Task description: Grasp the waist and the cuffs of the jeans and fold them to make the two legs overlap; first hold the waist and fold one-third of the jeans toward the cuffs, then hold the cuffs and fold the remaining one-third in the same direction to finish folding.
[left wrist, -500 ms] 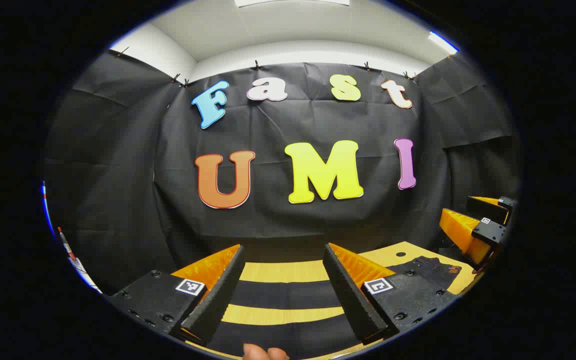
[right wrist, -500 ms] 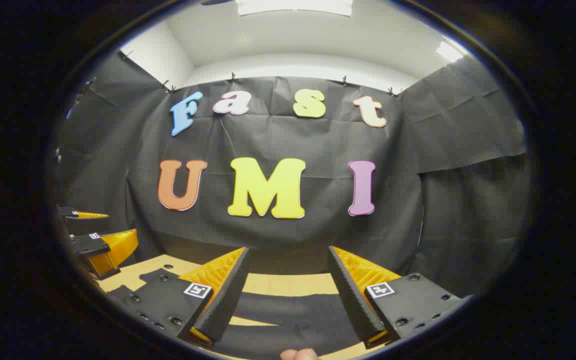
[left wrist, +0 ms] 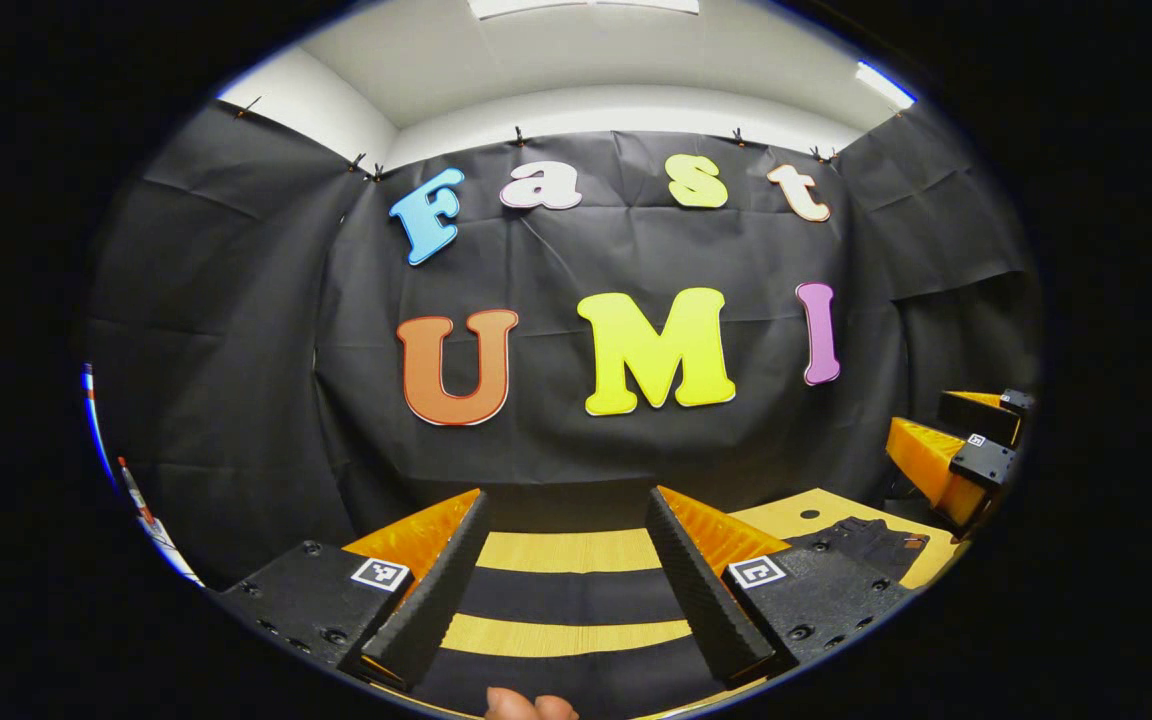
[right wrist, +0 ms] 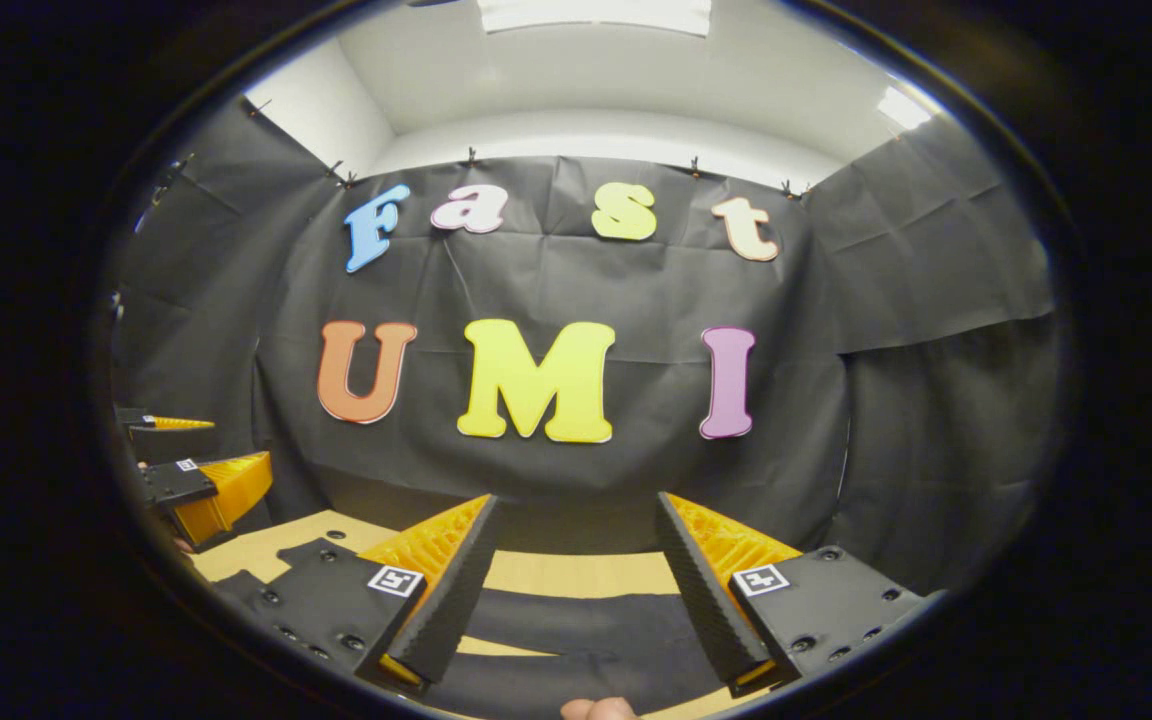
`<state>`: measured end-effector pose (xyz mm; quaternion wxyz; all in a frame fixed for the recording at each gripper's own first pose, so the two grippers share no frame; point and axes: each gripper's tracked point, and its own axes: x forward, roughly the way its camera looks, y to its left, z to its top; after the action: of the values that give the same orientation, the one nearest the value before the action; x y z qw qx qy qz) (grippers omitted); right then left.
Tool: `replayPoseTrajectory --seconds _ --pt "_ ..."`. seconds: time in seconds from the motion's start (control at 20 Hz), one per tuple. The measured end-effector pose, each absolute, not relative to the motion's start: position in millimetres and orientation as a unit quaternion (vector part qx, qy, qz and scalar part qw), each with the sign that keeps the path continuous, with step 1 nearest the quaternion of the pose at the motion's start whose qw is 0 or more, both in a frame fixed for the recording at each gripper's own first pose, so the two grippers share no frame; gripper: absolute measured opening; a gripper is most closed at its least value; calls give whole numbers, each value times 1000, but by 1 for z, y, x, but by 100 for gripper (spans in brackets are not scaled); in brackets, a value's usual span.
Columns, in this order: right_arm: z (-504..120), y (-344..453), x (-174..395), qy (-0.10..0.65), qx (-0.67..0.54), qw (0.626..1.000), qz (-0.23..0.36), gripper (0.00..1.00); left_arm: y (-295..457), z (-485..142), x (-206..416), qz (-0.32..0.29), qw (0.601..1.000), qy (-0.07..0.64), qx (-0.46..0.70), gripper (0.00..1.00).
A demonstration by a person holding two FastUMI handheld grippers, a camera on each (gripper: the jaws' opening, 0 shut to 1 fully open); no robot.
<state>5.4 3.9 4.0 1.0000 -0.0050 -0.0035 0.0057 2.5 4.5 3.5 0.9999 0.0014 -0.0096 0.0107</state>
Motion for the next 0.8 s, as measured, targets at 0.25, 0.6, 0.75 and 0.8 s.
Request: replayPoseTrajectory --seconds 0.25,0.6,0.75,0.8 --pt "-8 -6 8 11 11 1000 4 95 11 -10 -1 22 1000 4 -11 100" --pt "-50 -43 0 73 30 997 -27 95 56 -89 -37 99 984 116 -89 100" --pt "-70 -53 -6 101 26 994 -30 96 73 -127 -55 126 967 169 -146 100" --pt "-71 -56 -9 104 27 994 -31 96 73 -140 -62 129 956 187 -185 100"
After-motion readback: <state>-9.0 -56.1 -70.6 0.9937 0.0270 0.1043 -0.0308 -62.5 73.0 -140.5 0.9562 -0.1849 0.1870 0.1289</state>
